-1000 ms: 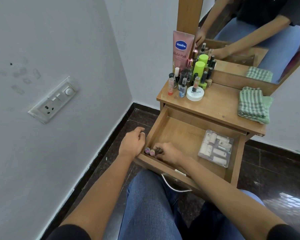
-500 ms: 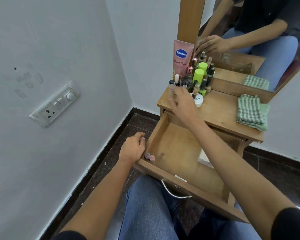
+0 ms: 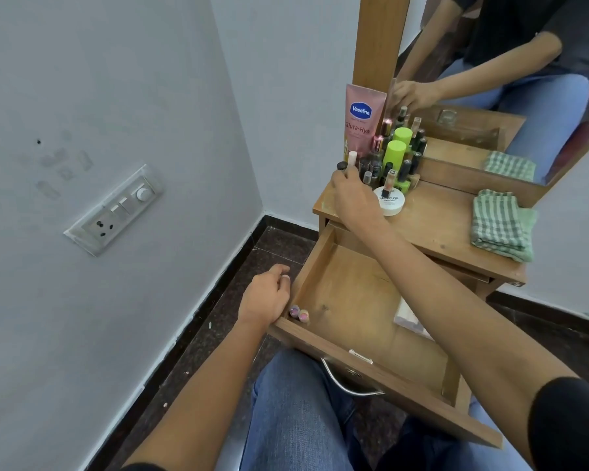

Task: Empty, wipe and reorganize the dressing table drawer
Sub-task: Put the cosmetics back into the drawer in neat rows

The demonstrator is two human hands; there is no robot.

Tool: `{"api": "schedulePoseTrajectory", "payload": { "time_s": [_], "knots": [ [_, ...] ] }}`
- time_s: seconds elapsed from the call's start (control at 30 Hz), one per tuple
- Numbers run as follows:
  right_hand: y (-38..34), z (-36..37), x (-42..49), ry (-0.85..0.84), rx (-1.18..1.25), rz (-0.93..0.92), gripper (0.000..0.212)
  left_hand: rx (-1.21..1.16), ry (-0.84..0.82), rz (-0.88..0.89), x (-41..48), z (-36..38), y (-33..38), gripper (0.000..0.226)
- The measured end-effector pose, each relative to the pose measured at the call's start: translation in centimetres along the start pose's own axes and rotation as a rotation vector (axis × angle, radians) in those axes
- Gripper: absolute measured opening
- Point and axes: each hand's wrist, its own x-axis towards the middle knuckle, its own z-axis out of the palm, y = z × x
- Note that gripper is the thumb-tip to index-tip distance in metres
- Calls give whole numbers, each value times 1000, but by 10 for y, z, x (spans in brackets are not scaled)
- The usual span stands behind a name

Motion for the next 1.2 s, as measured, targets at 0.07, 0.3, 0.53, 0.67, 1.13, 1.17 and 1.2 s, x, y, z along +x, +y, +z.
{"api": "schedulePoseTrajectory", "payload": {
  "time_s": [0.07, 0.3, 0.53, 0.67, 1.13, 1.17, 1.2],
  "knots": [
    [-2, -5, -10, 5, 31, -6, 34, 2, 4, -1, 0, 0, 0, 34],
    [-7, 28, -114, -185, 341, -224, 8, -6, -1, -4, 2, 0, 1, 35],
    [9, 54, -152, -618, 395, -402, 15, 1, 0, -19, 0, -1, 1, 34],
    [14, 62, -157, -653, 525, -338, 21, -5, 6, -16, 1, -1, 2, 34],
    [5, 87, -158, -673, 672, -131, 29, -14, 9, 2, 0, -1, 2, 34],
    [4, 87, -157, -671, 657, -137, 28, -15, 8, 2, 0, -2, 2, 34],
    [4, 88, -156, -670, 643, -141, 28, -14, 8, 2, 0, -2, 2, 34]
  ]
}}
